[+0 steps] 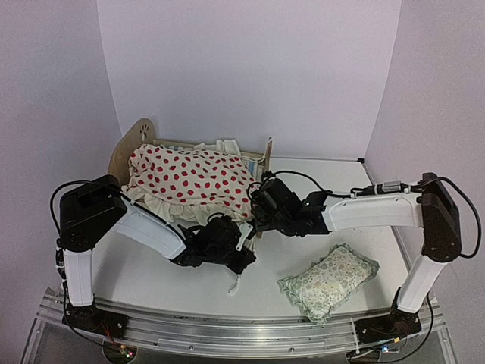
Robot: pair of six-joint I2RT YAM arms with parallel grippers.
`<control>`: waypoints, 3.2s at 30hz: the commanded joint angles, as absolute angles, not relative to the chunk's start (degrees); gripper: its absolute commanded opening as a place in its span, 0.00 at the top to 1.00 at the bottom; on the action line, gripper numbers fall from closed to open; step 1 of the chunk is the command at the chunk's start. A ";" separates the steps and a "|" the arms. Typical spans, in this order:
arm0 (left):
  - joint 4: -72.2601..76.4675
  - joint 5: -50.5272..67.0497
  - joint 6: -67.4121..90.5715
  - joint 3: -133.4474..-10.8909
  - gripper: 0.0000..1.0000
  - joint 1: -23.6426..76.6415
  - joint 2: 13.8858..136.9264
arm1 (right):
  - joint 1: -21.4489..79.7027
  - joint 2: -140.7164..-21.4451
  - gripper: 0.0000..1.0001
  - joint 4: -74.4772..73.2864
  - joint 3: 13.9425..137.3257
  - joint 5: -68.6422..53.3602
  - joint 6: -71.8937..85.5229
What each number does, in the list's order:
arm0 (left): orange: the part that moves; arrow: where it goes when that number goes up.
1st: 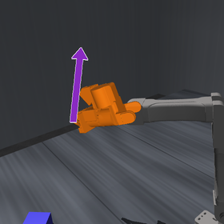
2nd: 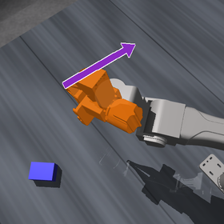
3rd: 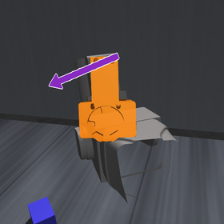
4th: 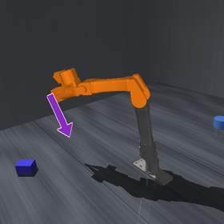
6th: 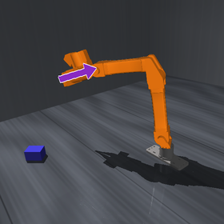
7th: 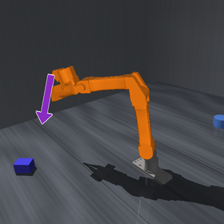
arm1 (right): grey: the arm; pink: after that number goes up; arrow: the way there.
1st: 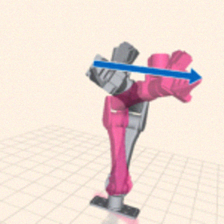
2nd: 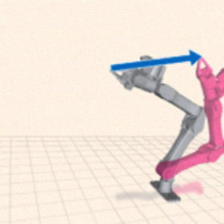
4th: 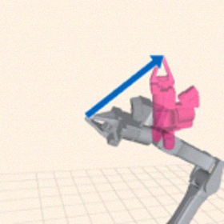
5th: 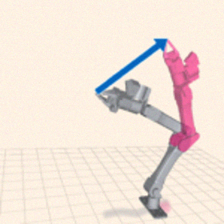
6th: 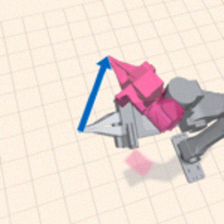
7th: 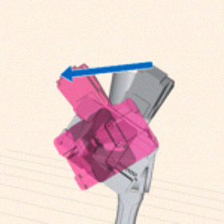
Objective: Set up the pet bed
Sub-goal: Cross the right ropes of the mattress at the bed frame base.
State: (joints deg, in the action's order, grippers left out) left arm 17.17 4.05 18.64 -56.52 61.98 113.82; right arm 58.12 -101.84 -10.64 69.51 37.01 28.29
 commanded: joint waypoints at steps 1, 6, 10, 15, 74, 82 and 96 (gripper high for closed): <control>10.10 7.02 15.33 -59.38 1.00 61.96 110.30 | 58.75 -98.58 0.89 -10.34 67.64 32.76 18.99; 9.94 10.12 15.16 -59.01 1.00 60.27 110.59 | 58.65 -92.44 0.43 -11.14 64.56 27.06 19.45; 11.55 12.78 15.46 -57.84 1.00 58.95 110.43 | 58.54 -85.22 0.32 -11.46 59.26 23.76 22.12; 11.72 15.73 14.61 -57.52 1.00 58.08 110.12 | 58.23 -79.08 0.35 -10.81 51.78 18.14 27.16; 11.31 14.88 12.84 -52.31 0.51 55.92 105.67 | 56.20 -112.97 0.57 17.20 55.83 4.52 45.59; 5.08 12.62 10.77 -51.40 0.42 55.91 101.49 | 57.83 -112.47 0.55 13.40 57.59 9.88 41.39; 1.37 7.50 6.96 -47.13 0.23 55.90 94.18 | 60.52 -113.60 0.50 10.28 60.81 16.01 35.90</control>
